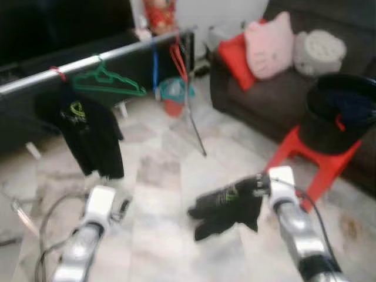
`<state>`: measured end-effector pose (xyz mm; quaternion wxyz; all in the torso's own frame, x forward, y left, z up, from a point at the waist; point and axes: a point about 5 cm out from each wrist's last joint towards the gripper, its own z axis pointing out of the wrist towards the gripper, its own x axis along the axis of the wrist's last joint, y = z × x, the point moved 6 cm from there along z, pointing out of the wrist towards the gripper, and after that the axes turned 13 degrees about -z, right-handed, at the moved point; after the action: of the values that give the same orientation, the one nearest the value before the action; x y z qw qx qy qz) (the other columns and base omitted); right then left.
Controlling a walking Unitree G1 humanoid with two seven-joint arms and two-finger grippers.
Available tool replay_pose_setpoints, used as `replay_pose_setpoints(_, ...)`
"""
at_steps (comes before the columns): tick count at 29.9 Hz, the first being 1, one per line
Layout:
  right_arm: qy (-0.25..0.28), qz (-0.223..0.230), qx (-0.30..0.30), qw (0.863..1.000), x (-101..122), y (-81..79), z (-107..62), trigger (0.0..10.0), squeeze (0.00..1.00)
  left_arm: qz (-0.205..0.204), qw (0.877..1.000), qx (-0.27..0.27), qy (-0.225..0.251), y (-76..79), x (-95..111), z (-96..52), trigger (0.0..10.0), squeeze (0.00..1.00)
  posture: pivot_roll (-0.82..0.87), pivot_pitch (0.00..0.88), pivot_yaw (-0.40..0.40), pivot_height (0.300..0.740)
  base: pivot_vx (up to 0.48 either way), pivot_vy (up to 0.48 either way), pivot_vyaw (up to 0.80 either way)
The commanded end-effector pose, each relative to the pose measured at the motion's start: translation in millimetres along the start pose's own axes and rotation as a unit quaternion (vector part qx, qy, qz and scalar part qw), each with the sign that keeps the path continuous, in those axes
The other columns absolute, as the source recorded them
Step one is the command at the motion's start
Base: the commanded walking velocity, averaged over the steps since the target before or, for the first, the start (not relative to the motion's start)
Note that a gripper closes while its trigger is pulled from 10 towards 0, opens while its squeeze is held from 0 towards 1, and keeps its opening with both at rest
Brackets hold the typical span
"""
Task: Hang hanger
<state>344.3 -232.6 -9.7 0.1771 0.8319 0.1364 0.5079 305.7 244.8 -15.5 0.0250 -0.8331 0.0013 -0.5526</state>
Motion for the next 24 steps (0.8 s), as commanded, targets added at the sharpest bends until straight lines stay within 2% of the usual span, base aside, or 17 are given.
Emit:
replay_pose_setpoints(1,-0.027,0.009,-0.023,0.999,-21.4,10.6,-3.9,10.0,0.0,-0.003,1.0,0.007,-0.019,0.1,-17.9,-3.7,10.0,0.0,-0.06,0.0,0.022,0.74,0.0,0.0,0.8)
replay_pose_setpoints(8,-0.103,0.029,-0.042,0.993,-70.4,13.8,-17.2,10.0,0.0,-0.042,0.995,0.034,-0.087,-6.8,-65.8,-19.8,10.0,0.0,-0.06,0.0,0.021,0.74,0.0,0.0,0.8)
replay_pose_setpoints(9,-0.104,0.028,-0.042,0.993,-71.5,13.1,-17.5,10.0,0.0,-0.039,0.995,0.033,-0.091,-7.0,-68.5,-20.9,10.0,0.0,-0.06,0.0,0.021,0.74,0.0,0.0,0.8)
replay_pose_setpoints(11,-0.106,0.033,-0.046,0.993,-72.1,13.0,-17.6,10.0,0.0,-0.061,0.992,0.05,-0.099,-14.8,-73.7,-23.4,10.0,0.0,-0.05,0.0,0.019,0.74,0.0,0.0,0.8)
replay_pose_setpoints(14,-0.108,0.038,-0.047,0.992,-72.7,11.5,-17.5,10.0,0.0,-0.061,0.991,0.057,-0.109,-17.6,-78.0,-24.7,10.0,0.0,-0.04,0.0,0.021,0.74,0.0,0.0,0.8)
replay_pose_setpoints(19,-0.113,0.044,-0.046,0.992,-74.3,6.4,-17.6,10.0,0.0,-0.078,0.986,0.059,-0.135,-13.3,-92.8,-29.2,10.0,0.0,-0.04,0.0,0.027,0.74,0.0,0.0,0.8)
replay_pose_setpoints(24,-0.116,0.061,-0.049,0.99,-75.3,4.8,-17.7,10.0,0.0,-0.092,0.985,0.054,-0.134,-10.0,-92.6,-27.5,10.0,0.0,-0.04,0.0,0.03,0.74,0.0,0.0,0.78)
